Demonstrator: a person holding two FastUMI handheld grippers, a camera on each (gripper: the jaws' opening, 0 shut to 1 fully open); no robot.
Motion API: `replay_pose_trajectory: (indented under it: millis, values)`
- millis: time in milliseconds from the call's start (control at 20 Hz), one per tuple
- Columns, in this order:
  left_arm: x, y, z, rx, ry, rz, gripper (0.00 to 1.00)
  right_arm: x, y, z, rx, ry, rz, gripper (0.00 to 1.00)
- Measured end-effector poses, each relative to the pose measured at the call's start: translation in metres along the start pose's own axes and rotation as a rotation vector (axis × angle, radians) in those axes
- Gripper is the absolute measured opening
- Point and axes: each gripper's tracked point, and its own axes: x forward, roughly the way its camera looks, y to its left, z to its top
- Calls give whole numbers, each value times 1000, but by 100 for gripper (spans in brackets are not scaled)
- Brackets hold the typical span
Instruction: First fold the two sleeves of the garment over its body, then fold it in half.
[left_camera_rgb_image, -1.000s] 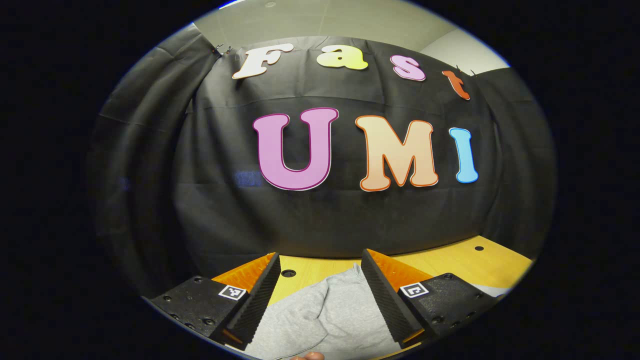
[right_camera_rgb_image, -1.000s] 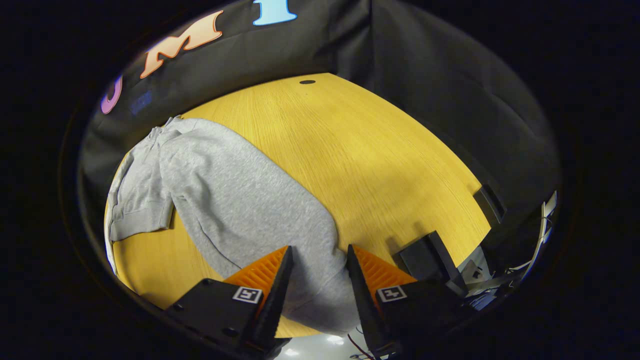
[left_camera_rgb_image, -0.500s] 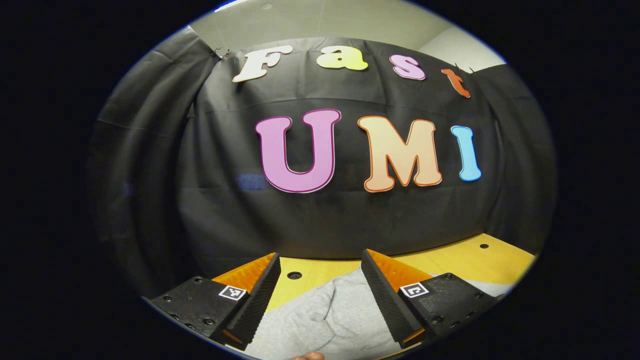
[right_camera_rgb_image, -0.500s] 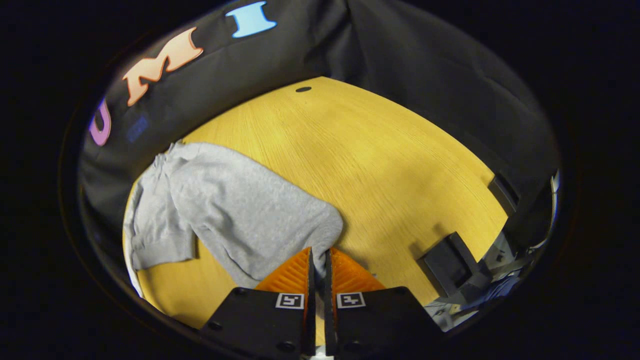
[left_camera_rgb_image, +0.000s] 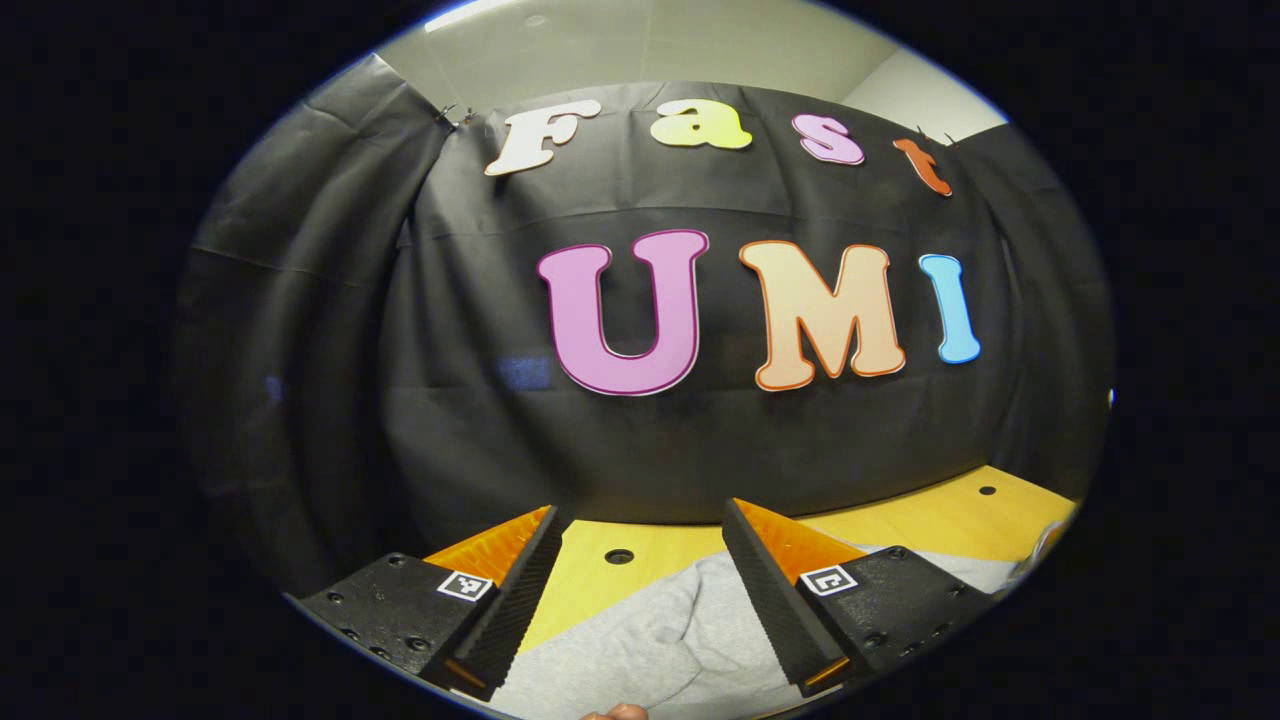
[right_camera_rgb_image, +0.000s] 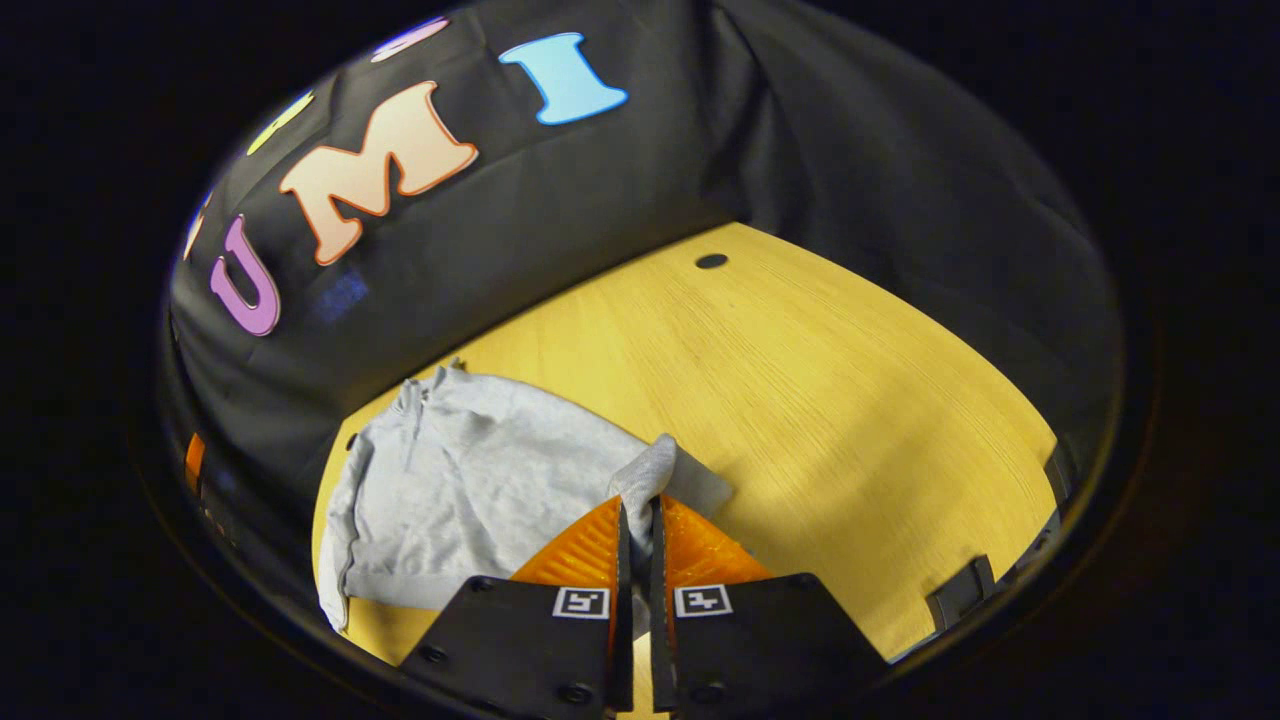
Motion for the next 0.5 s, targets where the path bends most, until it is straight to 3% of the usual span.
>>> replay_pose_trajectory:
  millis: [500]
  values:
    - [-21, 64, -10, 12, 27, 127, 95, 34, 114, 56, -85, -46, 173, 10]
